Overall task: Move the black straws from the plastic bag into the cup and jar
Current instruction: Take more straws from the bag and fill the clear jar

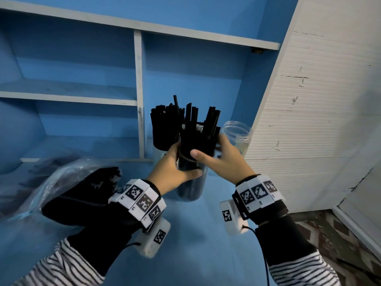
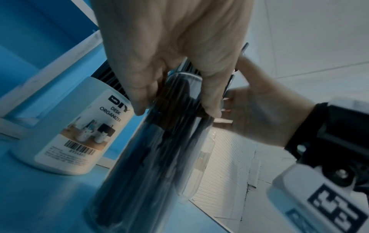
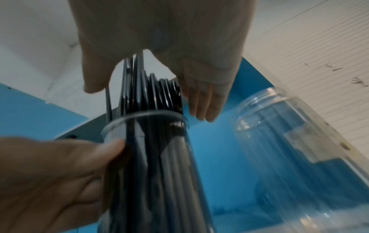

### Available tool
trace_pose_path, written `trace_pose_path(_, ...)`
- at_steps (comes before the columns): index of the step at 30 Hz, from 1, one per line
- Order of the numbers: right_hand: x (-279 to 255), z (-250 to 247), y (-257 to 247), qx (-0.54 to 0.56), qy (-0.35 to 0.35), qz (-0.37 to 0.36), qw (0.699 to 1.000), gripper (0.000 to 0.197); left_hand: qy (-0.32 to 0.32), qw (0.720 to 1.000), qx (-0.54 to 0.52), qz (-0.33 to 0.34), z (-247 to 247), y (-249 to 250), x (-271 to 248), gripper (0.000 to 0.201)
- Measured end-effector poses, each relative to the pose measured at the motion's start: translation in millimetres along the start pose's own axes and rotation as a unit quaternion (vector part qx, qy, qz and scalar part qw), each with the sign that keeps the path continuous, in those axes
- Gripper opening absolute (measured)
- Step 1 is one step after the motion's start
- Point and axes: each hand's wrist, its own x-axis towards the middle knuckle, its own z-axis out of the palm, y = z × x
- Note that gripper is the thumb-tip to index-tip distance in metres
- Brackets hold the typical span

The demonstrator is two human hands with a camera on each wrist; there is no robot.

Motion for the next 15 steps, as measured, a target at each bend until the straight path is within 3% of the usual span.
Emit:
trace_pose_path(3, -1, 7, 11, -0.007, -0.025, 0.022, 0.999, 0.085, 0.016, 0.999, 0.035, 0.023, -7, 10, -6, 0.090)
trace_pose_path(6, -1, 10, 18, 0.024, -0.023, 0.016, 0.999, 0.081, 0.115, 0.989, -0.032, 0.088, -21, 34, -12, 0.064)
trace_pose_path(8, 0, 10, 20, 0.039, -0.027, 0.016, 0.999, 0.078, 0.167, 0.974, -0.052, 0.146, -30, 57, -13, 0.057)
trace_pose_path(11, 1, 9, 20, 0.049, -0.033, 0.018, 0.998, 0.078, 0.159, 0.962, -0.007, 0.221, -35, 78, -6, 0.059)
trace_pose_path(15, 2, 9, 20, 0.057, -0.035, 0.020, 0.998, 0.074, 0.175, 0.946, 0.050, 0.268, -27, 83, 9, 0.049)
